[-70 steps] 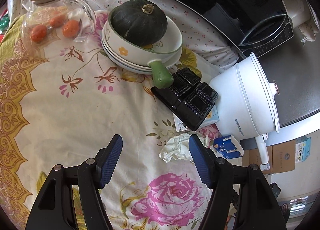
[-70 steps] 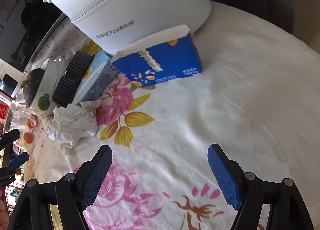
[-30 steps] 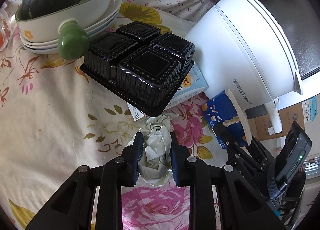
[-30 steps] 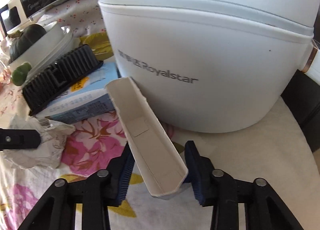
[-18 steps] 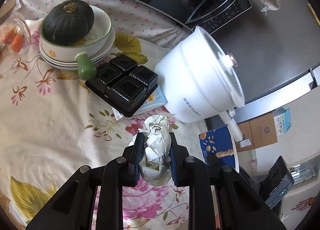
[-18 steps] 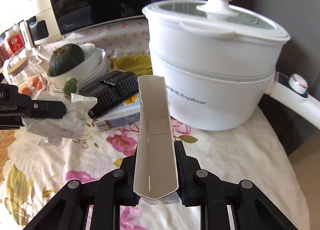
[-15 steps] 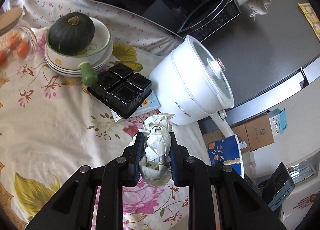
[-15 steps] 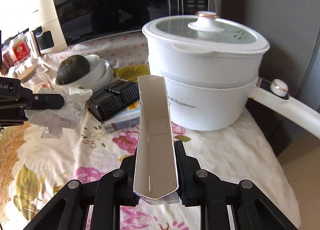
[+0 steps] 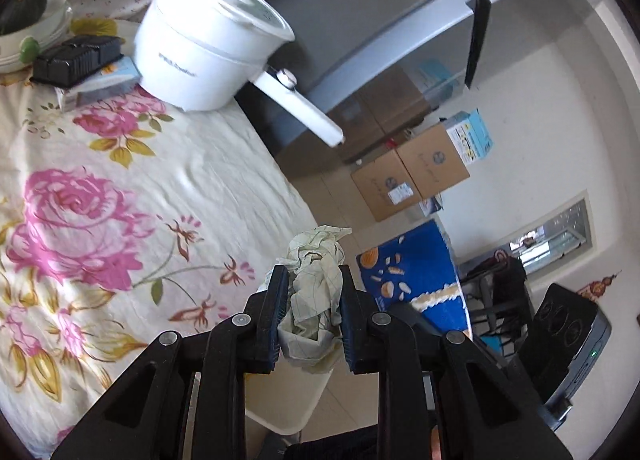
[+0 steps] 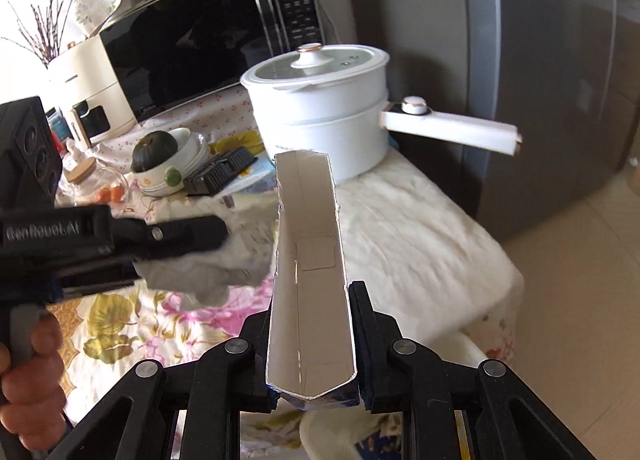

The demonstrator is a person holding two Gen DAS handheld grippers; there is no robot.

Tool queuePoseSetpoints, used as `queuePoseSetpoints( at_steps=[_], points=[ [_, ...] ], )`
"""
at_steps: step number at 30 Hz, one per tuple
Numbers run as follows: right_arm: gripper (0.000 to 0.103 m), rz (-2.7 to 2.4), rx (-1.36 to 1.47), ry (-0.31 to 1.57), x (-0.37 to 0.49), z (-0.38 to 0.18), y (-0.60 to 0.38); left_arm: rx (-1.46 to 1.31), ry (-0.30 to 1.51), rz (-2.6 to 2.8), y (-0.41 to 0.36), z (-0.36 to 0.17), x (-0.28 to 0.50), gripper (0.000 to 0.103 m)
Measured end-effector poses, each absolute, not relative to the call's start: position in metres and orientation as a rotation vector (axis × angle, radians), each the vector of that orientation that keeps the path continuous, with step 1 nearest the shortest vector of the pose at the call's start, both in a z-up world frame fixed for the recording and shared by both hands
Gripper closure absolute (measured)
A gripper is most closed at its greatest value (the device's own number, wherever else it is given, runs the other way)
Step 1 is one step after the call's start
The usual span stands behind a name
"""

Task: Collect trash
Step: 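Carry the box and tissue over the bin and open both tools to drop them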

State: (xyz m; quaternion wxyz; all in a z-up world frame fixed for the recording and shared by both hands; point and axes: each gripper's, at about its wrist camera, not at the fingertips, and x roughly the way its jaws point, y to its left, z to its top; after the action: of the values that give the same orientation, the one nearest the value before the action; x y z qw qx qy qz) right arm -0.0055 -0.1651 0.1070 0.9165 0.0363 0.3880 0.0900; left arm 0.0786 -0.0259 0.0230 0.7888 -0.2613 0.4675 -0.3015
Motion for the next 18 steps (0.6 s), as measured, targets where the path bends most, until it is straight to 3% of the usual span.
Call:
queuePoseSetpoints(
  at_steps=[5,10,18],
  points=[
    [0.078,0.053,0.156,0.874,-0.040,0.071,-0.211,-0.461,1.158,-0.655,-0.070,-0.043,0.060,0.078],
    [0.077,-0.005,0.216,0.929,-0.046,0.055,-0.243,-0.287,1.074,-0.658,-0.090,-0.039,0.055,0.078],
    [0.077,-0.049,0.209,1.029,-0.048,0.025,-0.252,-0.268,1.103,-0.675,-0.100,-0.051,0.066,0.077]
  ],
)
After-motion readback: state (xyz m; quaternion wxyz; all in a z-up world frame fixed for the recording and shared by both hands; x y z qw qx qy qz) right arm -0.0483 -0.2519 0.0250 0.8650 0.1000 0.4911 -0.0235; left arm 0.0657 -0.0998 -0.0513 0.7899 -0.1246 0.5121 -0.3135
